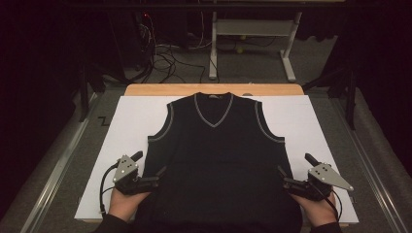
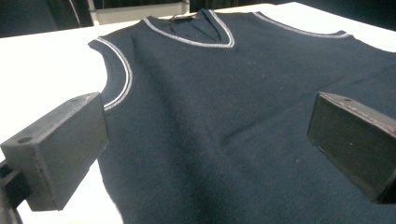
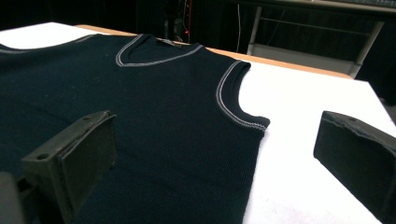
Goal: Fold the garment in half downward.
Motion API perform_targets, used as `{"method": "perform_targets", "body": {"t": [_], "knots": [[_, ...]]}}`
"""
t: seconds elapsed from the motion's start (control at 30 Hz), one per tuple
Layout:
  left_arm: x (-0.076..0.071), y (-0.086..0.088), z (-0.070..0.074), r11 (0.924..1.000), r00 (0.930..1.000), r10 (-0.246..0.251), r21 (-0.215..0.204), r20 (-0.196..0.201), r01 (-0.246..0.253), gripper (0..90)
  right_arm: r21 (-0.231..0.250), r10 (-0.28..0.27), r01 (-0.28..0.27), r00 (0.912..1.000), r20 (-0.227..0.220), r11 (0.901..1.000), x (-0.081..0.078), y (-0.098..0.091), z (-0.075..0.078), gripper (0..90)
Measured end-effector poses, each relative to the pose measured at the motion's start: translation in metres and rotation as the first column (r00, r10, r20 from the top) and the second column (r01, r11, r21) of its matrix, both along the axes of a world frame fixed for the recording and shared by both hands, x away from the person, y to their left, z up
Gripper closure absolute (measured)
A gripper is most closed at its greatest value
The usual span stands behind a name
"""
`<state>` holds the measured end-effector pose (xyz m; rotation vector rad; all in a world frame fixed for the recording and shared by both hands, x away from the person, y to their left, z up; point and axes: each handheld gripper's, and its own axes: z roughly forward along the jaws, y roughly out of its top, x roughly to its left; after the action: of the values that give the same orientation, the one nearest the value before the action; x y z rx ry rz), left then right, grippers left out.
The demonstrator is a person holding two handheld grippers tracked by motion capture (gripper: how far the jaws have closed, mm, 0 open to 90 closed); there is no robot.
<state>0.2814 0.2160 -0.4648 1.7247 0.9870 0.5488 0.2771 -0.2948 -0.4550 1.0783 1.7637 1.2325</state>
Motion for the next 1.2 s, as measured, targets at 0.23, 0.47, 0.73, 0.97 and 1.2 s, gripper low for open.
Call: {"method": "perform_targets", "body": {"t": [0.23,0.47,0.73,0.97,1.2], "knots": [[-0.001,-0.001,0.0,0.9998,0.9998,-0.018,-0.007,-0.006,0.018,0.0,0.01,0.01,-0.01,0.9999,0.004,0.9999,-0.002,-0.001,0.001,0.3],[-0.001,0.003,0.001,0.9997,0.9997,-0.021,-0.009,-0.009,0.021,0.0,0.007,-0.007,0.007,0.9999,0.012,0.9999,-0.007,-0.001,0.006,0.3],[0.001,0.012,0.005,0.998,0.9999,-0.012,-0.062,-0.007,0.011,0.0,-0.002,-0.013,0.013,0.9999,0.001,0.9999,-0.01,0.003,0.007,0.3],[0.003,0.015,0.003,0.9979,0.9998,0.005,-0.065,-0.019,-0.006,0.0,-0.015,-0.005,0.005,0.9998,-0.018,0.9999,-0.009,0.005,0.007,0.3],[0.011,0.017,0.001,0.9991,0.9981,0.018,-0.037,-0.058,-0.021,0.0,-0.036,-0.015,0.013,0.999,-0.042,0.9993,0.002,0.007,0.007,1.4]]}}
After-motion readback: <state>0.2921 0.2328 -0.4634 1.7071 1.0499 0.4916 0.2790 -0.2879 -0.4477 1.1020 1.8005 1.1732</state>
